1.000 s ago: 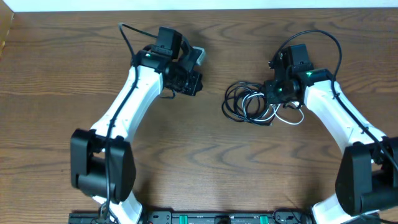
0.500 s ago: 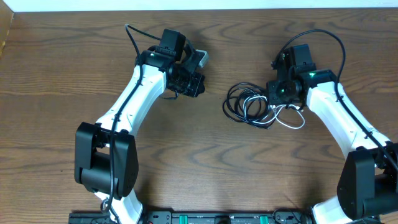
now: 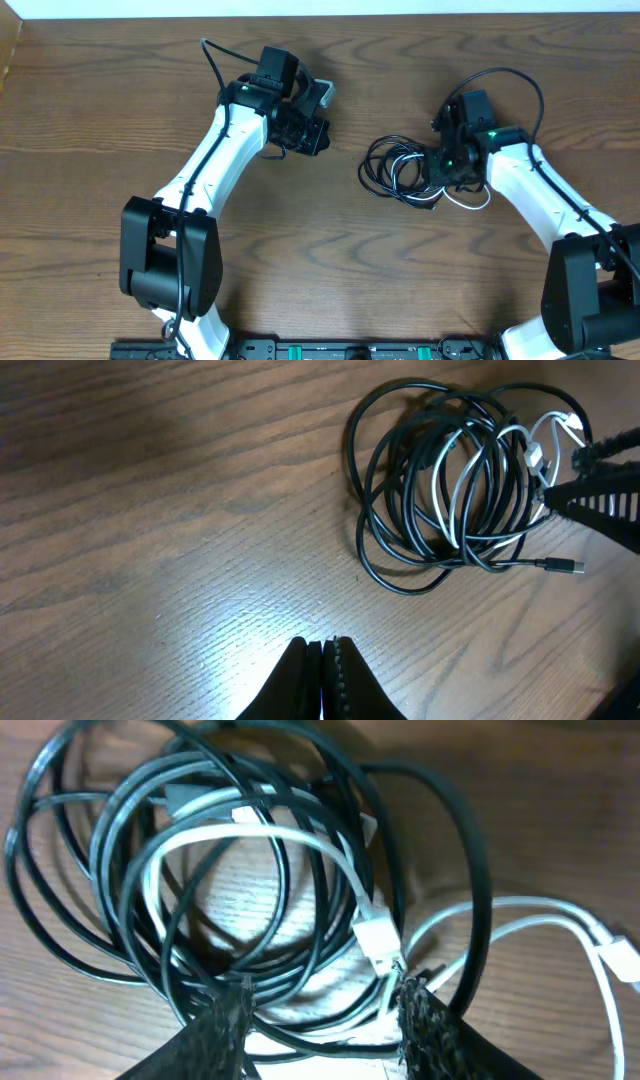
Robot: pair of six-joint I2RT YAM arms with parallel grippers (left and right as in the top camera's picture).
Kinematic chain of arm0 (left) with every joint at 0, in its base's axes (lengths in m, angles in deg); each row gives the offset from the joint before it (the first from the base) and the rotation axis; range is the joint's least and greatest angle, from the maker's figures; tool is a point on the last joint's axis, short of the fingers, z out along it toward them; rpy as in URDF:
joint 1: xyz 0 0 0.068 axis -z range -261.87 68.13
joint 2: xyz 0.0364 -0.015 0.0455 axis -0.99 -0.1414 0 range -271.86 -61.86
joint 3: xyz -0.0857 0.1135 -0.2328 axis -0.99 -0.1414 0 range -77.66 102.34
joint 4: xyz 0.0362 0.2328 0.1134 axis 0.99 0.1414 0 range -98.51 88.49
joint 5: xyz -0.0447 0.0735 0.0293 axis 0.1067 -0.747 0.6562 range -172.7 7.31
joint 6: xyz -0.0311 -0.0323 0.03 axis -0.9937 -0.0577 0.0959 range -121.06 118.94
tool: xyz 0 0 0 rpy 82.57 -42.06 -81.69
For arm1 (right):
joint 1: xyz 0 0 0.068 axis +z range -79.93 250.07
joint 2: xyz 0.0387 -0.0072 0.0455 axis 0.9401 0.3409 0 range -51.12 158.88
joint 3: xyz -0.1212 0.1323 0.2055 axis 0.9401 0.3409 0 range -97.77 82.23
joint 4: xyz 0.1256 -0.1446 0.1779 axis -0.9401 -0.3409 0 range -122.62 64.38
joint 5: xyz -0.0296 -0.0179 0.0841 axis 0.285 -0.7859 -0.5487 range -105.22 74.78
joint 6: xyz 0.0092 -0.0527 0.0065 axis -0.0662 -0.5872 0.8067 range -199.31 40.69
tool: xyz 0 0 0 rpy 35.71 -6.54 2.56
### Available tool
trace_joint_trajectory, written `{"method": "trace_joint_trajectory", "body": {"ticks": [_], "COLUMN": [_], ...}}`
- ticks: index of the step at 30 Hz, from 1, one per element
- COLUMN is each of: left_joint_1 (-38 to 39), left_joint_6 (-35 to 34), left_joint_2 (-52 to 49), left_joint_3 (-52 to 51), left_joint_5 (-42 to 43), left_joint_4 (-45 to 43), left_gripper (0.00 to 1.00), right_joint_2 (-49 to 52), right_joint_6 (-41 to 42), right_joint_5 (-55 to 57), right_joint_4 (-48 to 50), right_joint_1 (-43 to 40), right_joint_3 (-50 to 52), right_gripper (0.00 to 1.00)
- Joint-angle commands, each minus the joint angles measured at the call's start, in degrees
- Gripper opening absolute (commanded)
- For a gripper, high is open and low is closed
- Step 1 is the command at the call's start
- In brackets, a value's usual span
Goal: Untangle cables
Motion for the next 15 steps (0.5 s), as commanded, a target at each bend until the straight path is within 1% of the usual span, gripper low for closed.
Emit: {"method": "trace_joint_trajectory", "body": {"ticks": [1, 4, 6, 15], "left_joint_1": [0.09, 0.09, 0.09, 0.13], "left_joint_6": [-0.72, -0.72, -0.72, -0.70], "left_joint_2": [-0.09, -0.09, -0.09, -0.09], "left_joint_3": [1.42, 1.42, 1.42, 1.42], "left_joint_5": [1.18, 1.22, 1.22, 2.45], "left_joint_4": [-0.09, -0.24, -0.22, -0.63], "left_gripper": [0.08, 0.08, 0.08, 0.08], "right_joint_2": [-1.01, -1.01, -0.98, -0.98], "right_joint_6": [0.96, 0.94, 0.94, 0.94], "right_joint_5": [0.90, 2.12, 2.12, 2.12], "right_joint_4": [0.87, 2.75, 2.93, 3.74], "right_joint_1": [0.33, 0.28, 0.22, 0.28], "right_joint_3": [0.87, 0.87, 0.87, 3.43], "right_gripper": [0.45, 0.46, 0.49, 0.49]}}
